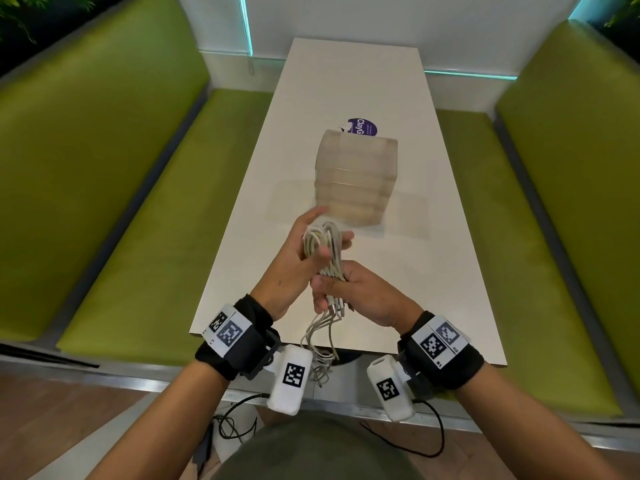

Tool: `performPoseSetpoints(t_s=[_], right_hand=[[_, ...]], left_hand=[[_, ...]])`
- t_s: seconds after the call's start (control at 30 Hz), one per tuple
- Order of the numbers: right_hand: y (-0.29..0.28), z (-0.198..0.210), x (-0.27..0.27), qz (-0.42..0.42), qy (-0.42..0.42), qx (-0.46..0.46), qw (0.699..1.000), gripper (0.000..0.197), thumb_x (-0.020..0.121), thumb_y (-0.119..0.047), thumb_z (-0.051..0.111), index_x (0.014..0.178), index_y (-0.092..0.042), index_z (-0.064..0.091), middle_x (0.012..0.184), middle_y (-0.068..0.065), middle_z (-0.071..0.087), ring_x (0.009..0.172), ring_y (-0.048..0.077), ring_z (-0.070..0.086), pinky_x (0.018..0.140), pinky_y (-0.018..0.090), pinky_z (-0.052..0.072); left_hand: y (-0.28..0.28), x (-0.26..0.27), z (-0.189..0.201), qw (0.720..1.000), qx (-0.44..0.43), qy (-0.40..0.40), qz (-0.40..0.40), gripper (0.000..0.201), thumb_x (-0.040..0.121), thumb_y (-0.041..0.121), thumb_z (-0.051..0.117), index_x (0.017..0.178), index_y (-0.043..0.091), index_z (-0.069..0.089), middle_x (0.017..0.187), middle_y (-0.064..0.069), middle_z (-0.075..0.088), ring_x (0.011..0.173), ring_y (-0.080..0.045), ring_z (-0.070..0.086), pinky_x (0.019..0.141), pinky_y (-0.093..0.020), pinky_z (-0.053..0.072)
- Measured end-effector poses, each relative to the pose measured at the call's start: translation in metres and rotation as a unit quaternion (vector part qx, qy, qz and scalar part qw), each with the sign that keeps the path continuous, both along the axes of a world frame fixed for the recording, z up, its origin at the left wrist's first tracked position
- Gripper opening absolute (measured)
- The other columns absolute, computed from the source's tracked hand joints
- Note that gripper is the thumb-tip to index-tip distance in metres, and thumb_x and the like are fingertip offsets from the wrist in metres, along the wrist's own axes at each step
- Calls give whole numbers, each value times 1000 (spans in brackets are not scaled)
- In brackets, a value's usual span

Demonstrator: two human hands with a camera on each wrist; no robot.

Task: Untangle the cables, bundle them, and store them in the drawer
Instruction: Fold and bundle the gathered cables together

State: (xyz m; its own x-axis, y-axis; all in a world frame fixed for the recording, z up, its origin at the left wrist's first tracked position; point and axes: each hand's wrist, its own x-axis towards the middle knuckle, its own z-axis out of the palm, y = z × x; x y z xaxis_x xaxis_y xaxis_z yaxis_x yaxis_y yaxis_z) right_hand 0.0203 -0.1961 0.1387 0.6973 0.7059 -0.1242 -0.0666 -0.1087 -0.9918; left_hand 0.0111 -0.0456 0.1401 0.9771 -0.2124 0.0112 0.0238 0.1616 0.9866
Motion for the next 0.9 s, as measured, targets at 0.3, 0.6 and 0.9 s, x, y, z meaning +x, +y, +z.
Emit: performPoseSetpoints(t_s=[0.3, 0.6, 0.9], right_hand=[[-9, 26, 17, -145, 64, 183, 970, 23, 96, -24, 47, 77, -18, 59, 69, -2, 61, 74, 19, 62, 58, 37, 38], [-1, 29, 15, -195, 88, 228, 950, 22, 96, -24, 46, 79, -13, 53, 60, -3, 50, 60, 16, 52, 59, 29, 49], [-4, 35, 16, -204, 54, 200, 957, 20, 90, -26, 51, 76, -13, 55, 59, -1, 50, 61, 17, 51, 65, 28, 48]], left_hand=[[-20, -20, -30, 993, 115, 13, -39, 20, 91, 29, 46, 102, 18, 57, 66, 3, 53, 59, -8, 52, 67, -28, 49], [-24, -21, -31, 996, 69, 30, -45, 57, 82, 71, 39, 71, 17, 50, 54, 12, 32, 49, -8, 27, 52, -22, 26], [-25, -20, -32, 992, 121, -10, -13, 44, 86, 56, 45, 69, 16, 51, 51, 4, 38, 47, -12, 35, 49, -19, 33]])
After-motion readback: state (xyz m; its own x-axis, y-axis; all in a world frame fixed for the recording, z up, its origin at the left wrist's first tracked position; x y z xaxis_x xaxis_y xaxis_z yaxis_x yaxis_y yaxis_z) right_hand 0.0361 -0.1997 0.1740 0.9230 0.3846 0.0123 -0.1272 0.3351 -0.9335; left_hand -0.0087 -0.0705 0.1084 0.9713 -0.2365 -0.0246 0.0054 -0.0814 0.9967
